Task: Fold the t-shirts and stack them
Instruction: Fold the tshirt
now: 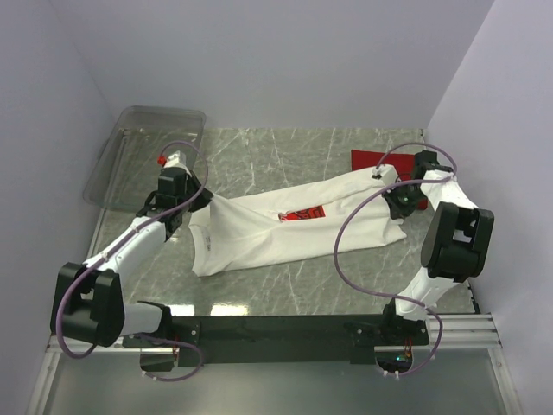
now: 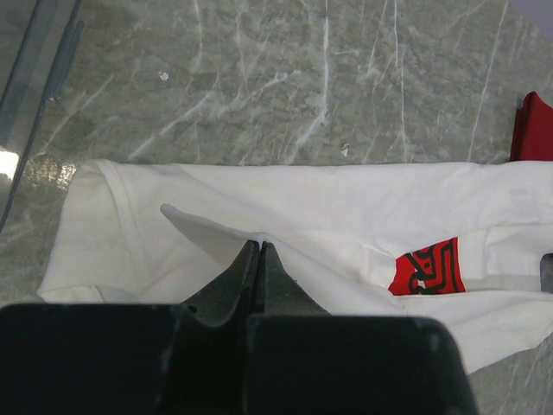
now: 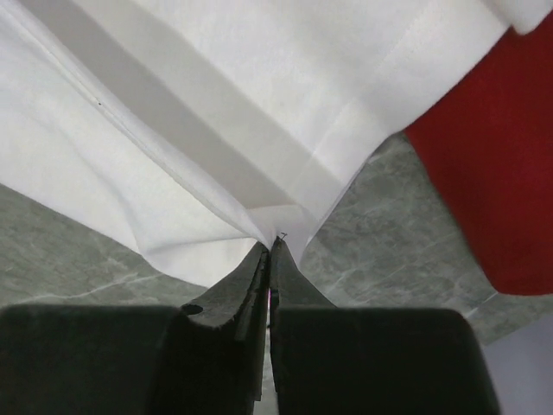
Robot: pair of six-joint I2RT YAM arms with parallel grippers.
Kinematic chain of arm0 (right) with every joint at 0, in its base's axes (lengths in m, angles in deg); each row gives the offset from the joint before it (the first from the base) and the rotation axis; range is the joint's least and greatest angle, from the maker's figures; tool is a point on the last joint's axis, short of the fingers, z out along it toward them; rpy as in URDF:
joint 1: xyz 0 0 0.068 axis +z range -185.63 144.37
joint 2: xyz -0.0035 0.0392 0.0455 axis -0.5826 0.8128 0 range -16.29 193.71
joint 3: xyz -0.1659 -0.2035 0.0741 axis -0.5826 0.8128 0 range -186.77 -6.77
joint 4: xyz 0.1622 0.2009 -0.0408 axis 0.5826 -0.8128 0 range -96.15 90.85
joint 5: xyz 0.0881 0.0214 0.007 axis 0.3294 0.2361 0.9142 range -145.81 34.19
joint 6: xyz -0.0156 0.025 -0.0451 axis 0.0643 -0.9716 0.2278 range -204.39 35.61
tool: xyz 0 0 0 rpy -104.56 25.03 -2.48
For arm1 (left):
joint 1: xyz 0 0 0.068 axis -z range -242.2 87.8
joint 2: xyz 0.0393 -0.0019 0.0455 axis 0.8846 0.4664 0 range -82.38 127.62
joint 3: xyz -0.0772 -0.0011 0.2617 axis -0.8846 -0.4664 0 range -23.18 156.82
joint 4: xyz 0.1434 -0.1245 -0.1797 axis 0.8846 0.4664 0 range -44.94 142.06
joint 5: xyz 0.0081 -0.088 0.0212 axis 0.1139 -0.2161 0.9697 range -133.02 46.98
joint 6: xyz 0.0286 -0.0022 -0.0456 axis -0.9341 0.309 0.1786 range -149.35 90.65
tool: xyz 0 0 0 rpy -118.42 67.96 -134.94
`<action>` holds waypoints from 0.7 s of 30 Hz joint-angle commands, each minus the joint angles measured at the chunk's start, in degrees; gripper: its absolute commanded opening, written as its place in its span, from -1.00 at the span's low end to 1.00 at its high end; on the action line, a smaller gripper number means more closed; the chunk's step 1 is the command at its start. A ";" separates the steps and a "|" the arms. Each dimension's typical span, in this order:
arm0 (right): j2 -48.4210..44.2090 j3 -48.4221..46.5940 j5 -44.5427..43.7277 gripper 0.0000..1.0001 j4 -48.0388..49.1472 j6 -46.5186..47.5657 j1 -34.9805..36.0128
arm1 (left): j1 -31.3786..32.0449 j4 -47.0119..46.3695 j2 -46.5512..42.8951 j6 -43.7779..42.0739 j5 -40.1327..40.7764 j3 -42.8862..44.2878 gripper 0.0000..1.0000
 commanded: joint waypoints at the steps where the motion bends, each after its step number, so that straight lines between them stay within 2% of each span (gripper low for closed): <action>1: 1.78 -3.10 -0.90 -0.89 2.11 -1.57 1.65 | 0.17 -2.64 -3.39 -1.28 2.79 0.79 -0.99; 7: 3.10 -3.81 -3.53 -0.80 4.31 -3.86 2.71 | 0.08 -2.46 -2.61 -2.07 2.44 1.14 -0.98; 12: 1.96 -3.02 -5.11 -0.55 7.91 -6.93 2.79 | 0.17 -2.82 -1.73 -2.16 2.18 2.02 -0.98; 21: 1.61 -4.16 -4.32 -0.49 8.61 -8.43 3.94 | 0.17 -3.08 -2.87 -2.16 2.44 1.50 -0.98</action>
